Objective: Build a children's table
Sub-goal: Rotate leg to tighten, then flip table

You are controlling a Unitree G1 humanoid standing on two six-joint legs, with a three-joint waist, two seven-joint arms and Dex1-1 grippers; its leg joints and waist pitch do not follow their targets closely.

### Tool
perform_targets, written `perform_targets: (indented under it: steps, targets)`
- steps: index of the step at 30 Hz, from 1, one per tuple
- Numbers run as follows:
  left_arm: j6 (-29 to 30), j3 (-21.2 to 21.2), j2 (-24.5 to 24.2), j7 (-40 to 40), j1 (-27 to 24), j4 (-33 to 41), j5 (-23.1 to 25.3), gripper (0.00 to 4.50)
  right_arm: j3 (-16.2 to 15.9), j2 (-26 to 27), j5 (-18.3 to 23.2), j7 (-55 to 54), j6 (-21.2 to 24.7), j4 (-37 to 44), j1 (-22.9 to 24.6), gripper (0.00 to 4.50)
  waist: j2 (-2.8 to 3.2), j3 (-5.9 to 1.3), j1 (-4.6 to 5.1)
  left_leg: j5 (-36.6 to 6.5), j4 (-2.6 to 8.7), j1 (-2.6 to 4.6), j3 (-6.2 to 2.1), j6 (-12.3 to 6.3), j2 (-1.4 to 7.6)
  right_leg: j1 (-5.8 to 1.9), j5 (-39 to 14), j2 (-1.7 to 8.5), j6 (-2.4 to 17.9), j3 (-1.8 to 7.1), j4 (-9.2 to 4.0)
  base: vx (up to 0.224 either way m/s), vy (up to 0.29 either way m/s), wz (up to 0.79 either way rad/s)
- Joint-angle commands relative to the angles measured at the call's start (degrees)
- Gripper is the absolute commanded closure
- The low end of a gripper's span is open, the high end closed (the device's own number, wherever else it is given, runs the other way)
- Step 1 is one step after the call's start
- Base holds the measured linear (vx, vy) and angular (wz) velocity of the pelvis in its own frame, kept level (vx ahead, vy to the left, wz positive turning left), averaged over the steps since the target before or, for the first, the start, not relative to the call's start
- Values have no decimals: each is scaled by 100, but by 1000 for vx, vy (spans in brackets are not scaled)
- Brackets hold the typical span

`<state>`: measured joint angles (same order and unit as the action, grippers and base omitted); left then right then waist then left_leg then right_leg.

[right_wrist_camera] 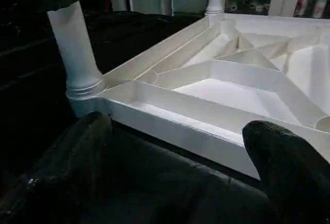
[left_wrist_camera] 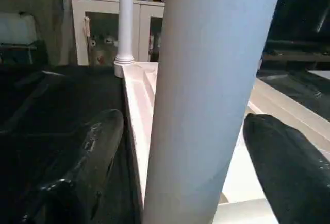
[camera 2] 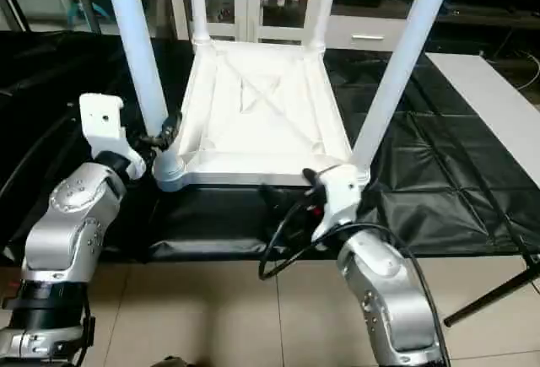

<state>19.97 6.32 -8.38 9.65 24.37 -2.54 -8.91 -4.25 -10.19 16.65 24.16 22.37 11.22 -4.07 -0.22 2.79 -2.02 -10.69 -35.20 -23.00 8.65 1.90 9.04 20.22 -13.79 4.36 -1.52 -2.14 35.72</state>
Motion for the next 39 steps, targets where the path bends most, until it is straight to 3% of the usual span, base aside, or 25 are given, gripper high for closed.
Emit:
perform_targets:
  steps: [1, 9, 10, 15, 18, 23, 24, 31, 32, 35, 37, 39]
  targets:
    - [181, 158, 71, -186, 118, -46, -81, 72, 20, -1, 45, 41, -62, 157, 25, 0, 10, -316, 0, -1178, 544, 172, -122, 69, 386, -105, 169, 380, 1196, 212, -381, 0, 0, 0]
    - [206, 331, 247, -230, 154, -67, -378, 149, 25, 40, 100, 116, -219, 124, 13, 0, -11, -315, -16, -1068, 535, 163, -106, -23, 388, -98, 89, 389, 1195, 217, -393, 0, 0, 0]
    - [233, 347, 260, -223, 148, -49, -415, 149, 21, 46, 157, 154, -187, 162, 19, 0, -36, -313, -7, -1043, 533, 154, -103, -44, 388, -102, 112, 386, 1189, 217, -393, 0, 0, 0]
    - [477, 555, 329, -275, 196, 44, -693, 196, -72, -95, 934, 828, 342, 646, 144, 0, -60, -303, -15, -979, 532, 161, -88, -158, 410, -99, 48, 385, 1173, 213, -393, 0, 0, 0]
    - [517, 653, 379, -303, 244, 42, -845, 210, -184, -232, 1029, 1061, 405, 768, 199, 0, -66, -299, -22, -990, 531, 157, -86, -151, 416, -99, 31, 391, 1123, 216, -406, 0, 0, 0]
    - [761, 930, 601, -430, 361, 194, -1396, 221, -75, -134, 923, 796, 305, 701, 188, 0, -98, -301, -23, -935, 520, 127, -58, -86, 397, -86, -204, 399, 1147, 218, -412, 0, 0, 0]
    - [817, 1012, 675, -481, 367, 247, -1544, 221, -61, -114, 859, 739, 257, 651, 202, 0, -69, -306, -30, -907, 518, 127, -54, -66, 400, -83, -178, 402, 1149, 220, -398, 0, 0, 0]
    - [1162, 1629, 1216, -877, 448, 440, -2554, 221, -48, -58, 528, 278, 202, 450, 265, 0, -33, -314, -42, -765, 481, 140, -18, -59, 386, -65, 199, 374, 1284, 226, -382, 0, 0, 0]
    - [1312, 1773, 1383, -958, 425, 493, -2841, 221, 37, 34, 396, -20, 180, 275, 198, 0, -41, -314, -38, -762, 482, 134, -11, -55, 380, -64, 201, 369, 1322, 224, -380, 0, 0, 0]
    - [1387, 1747, 1469, -986, 320, 581, -2865, 221, 212, 215, 391, -409, 309, 108, 77, 0, -37, -315, -36, -791, 485, 142, -9, -68, 382, -62, 124, 360, 1326, 222, -386, 0, 0, 0]
    - [1511, 1670, 1564, -989, 193, 721, -2847, 222, 516, 508, 766, -603, 405, -32, -76, 0, -72, -323, -34, -682, 478, 127, -8, -120, 383, -88, 259, 357, 1254, 220, -377, 0, 0, 0]
    - [1593, 1632, 1635, -1012, 131, 821, -2896, 227, 933, 820, 1327, -826, 500, -137, -237, 0, -55, -324, -16, -613, 471, 137, 0, -227, 393, -68, 419, 372, 1242, 227, -358, 0, 0, 0]
